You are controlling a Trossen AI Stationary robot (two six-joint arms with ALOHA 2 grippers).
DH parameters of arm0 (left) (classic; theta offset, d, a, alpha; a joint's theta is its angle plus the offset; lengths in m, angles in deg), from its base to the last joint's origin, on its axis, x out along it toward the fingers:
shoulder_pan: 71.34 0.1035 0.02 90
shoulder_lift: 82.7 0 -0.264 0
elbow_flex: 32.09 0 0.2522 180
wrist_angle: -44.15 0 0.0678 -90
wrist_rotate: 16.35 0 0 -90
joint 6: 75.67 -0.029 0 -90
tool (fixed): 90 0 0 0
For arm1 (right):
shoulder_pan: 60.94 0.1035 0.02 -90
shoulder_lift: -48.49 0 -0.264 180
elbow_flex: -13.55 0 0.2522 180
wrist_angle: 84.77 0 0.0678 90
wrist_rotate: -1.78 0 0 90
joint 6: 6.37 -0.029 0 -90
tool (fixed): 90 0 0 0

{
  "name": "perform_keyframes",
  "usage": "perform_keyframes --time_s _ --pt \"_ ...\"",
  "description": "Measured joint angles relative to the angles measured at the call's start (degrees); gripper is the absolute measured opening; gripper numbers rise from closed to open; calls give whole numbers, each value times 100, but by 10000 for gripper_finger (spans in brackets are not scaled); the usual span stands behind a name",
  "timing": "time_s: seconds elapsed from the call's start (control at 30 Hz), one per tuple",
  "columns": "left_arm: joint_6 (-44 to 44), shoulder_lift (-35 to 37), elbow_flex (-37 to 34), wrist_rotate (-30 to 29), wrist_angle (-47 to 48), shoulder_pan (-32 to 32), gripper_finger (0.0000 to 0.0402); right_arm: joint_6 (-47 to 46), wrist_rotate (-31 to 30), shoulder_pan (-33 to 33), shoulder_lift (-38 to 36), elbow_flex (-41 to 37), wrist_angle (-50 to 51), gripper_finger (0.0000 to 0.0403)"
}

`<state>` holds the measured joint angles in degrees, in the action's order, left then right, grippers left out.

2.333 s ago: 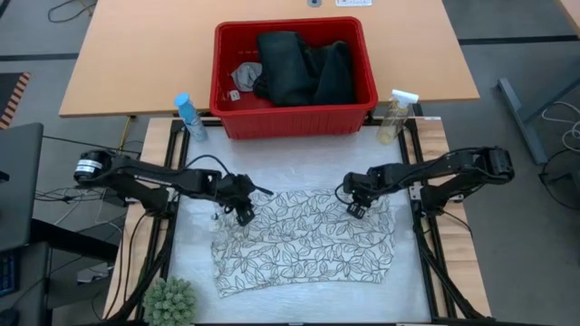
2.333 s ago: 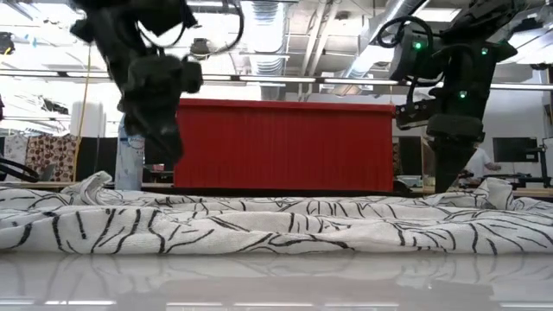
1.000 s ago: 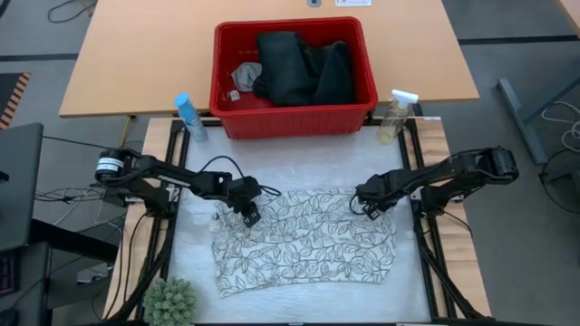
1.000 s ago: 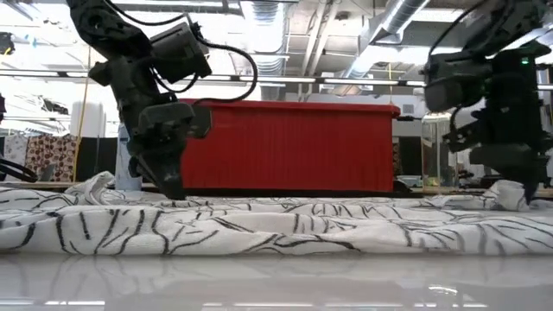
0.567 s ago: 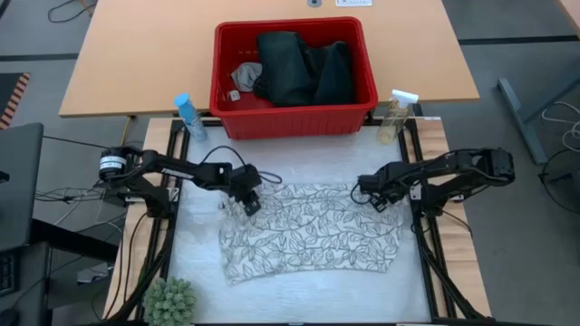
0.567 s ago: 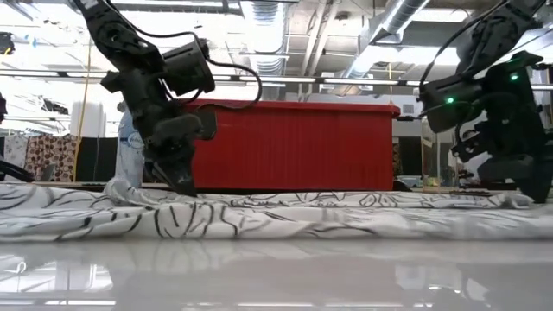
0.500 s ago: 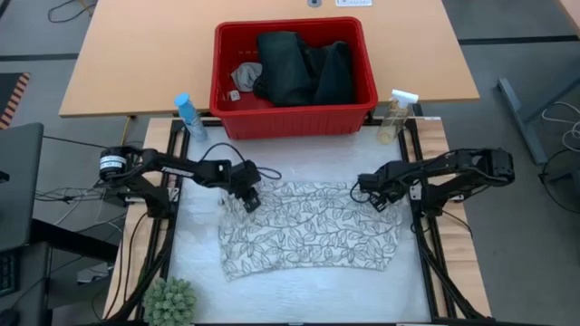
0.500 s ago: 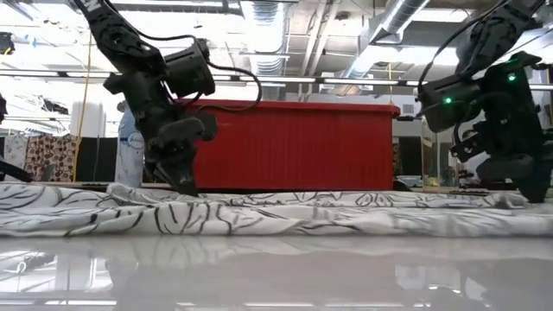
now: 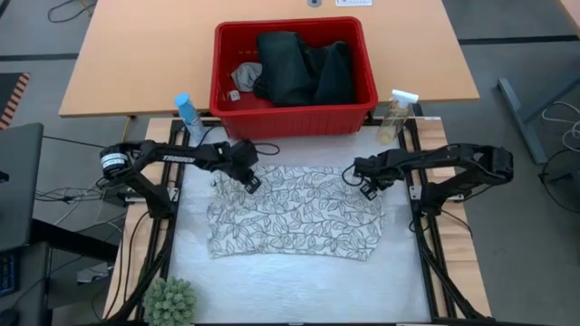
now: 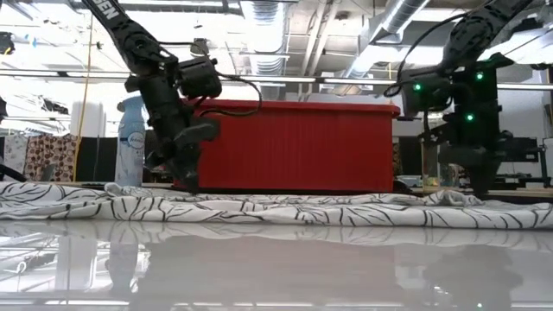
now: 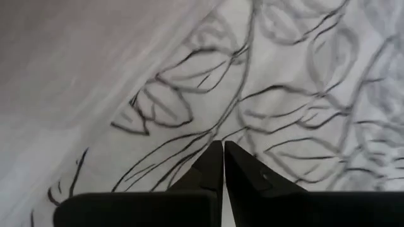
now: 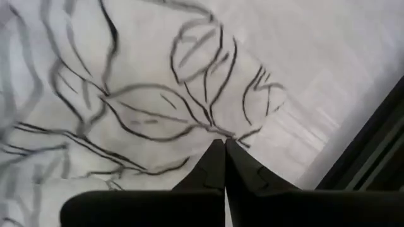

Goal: Fold laundry
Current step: Fold the white-patterned shirt

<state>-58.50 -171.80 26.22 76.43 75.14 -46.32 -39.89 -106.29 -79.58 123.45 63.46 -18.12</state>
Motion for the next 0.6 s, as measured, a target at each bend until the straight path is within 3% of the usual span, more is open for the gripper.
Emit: perform_keyframes --time_s 0.23,0.4,0.6 --pt "-541 12 831 33 1184 -2 2 -232 197 -148 -81 170 -99 41" --pt "-1445 180 1616 1327 1971 -114 2 92 738 159 -79 426 -298 62" --pt "-1741 689 2508 1912 2801 -617 2 857 1366 921 -81 1148 -251 72"
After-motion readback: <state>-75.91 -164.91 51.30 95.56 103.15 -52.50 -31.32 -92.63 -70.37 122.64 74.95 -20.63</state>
